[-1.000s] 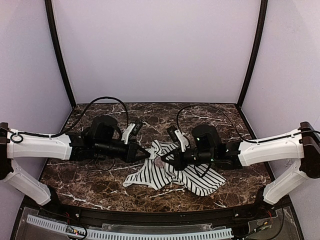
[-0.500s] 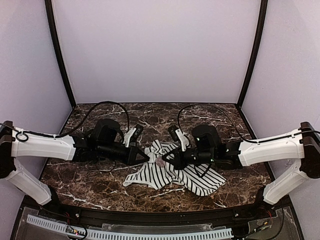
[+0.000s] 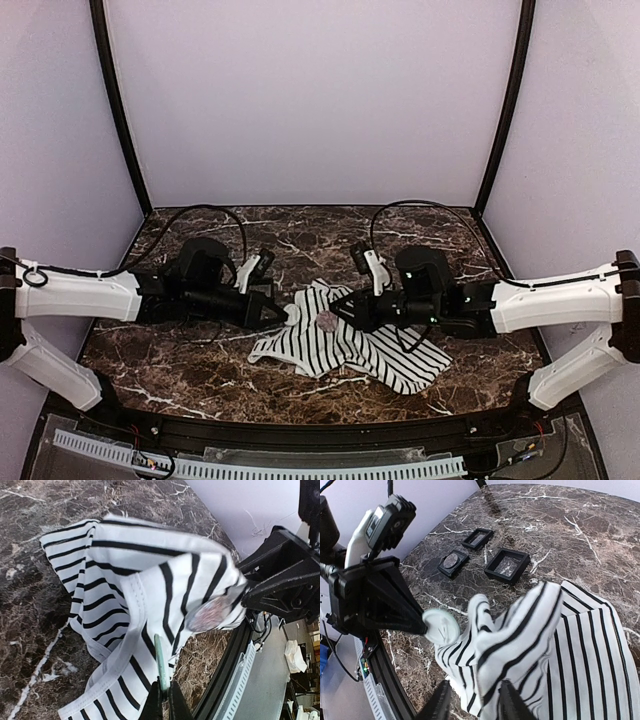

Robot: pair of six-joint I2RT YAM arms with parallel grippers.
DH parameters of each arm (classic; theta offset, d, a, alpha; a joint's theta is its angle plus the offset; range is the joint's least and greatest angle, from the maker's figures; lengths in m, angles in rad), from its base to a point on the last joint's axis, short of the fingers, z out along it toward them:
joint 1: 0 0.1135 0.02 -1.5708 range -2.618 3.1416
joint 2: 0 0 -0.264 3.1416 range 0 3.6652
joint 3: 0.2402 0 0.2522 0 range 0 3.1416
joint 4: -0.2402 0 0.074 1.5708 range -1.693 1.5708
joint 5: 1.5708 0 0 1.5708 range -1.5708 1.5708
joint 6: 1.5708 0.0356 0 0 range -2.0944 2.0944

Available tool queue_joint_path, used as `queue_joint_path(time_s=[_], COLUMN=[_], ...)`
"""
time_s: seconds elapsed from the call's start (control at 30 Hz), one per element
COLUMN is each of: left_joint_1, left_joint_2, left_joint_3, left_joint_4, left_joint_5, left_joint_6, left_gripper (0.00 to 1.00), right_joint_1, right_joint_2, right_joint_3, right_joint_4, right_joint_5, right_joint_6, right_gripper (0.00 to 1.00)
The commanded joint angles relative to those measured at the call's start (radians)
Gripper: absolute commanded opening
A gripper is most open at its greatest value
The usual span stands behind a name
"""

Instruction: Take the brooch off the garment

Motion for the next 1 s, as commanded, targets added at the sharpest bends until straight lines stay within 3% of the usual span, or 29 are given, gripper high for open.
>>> queue_joint_path(time_s=[0.0,0.1,0.23,0.43,0.63,0.97], left_joint_1=[0.037,0.043,0.05,0.053,0.052,0.052], left_joint_2=[-0.133,-0.168,-0.168,-0.099,-0.01,0.018], left_joint_3=[-0.014,0.014,0.075,0.203,0.306,0.304], left_joint_4=[0.05,0.048,0.01,-0.04,-0.136,-0.114], left_joint_5=[0.071,0.145,0.285,0.517,0.624,0.665], left_joint_6=[-0.006,0.027,0.084,0.2,0.319,0.341], left_gripper=[0.01,0.01,0.01,0.01,0.01,0.01], right_joint_1=[0.0,-0.004,-0.003,-0.001,-0.001,0.003], right_joint_2=[-0.096,-0.17,-0.241,-0.211,-0.142,-0.105], right_joint_3=[-0.061,-0.102,-0.122,-0.037,0.005,0.01], right_joint_4=[0.031,0.088,0.171,0.148,0.185,0.253], right_joint_5=[-0.007,-0.078,-0.212,-0.339,-0.396,-0.419], right_joint_6=[0.013,0.007,-0.005,-0.038,-0.013,0.027], right_gripper=[0.51,0.77,0.85,0.79,0.72,0.53])
